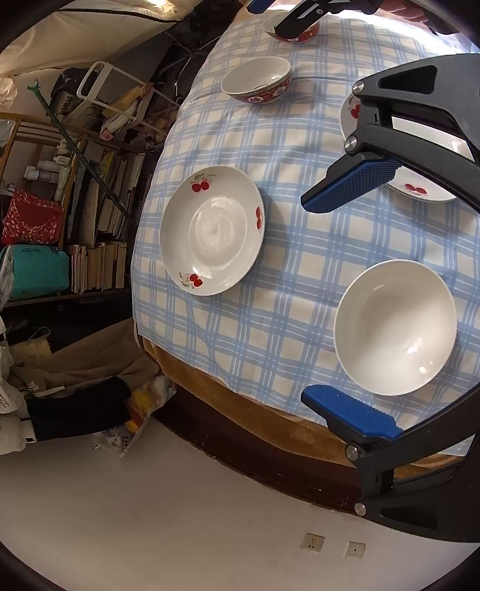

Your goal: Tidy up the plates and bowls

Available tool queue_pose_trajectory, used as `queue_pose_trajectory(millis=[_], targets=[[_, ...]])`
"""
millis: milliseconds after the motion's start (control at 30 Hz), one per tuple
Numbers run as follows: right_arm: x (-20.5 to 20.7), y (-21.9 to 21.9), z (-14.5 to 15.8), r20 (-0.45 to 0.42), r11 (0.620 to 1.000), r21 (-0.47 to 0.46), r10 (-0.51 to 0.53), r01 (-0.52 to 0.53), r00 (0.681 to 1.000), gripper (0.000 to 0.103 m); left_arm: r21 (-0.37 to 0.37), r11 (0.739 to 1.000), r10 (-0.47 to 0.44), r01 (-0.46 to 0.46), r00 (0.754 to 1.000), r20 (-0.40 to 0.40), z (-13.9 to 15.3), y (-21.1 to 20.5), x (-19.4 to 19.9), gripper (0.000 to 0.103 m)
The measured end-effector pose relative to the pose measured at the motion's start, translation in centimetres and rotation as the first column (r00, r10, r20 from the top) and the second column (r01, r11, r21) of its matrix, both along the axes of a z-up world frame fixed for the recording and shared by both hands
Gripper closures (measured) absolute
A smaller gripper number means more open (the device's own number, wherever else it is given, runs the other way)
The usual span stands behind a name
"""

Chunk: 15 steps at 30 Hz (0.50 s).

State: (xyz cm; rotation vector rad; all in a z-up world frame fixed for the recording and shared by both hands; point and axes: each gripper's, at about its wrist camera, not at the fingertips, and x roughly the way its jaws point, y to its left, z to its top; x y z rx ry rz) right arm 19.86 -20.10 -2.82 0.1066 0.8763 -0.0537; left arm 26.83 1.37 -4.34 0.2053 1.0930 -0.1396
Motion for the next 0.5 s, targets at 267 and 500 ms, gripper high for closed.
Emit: queue_pose_trajectory(millis=[267, 500], targets=[[7.0, -1.0, -1.1, -0.063, 0.994, 0.095, 0.054, -0.047, 0.997, 0.01, 0.002, 1.0, 0.025, -0.025, 0.998, -0.059, -1.5, 1.2, 7.0, 0.01], [12.3, -1.3, -3.2, -0.126, 0.994, 0.088, 0.083, -0.072, 0.989, 0.016, 0.057, 0.998, 0.008, -0.004, 0.998, -0.056, -2.9, 0.7, 12.1, 0.01]])
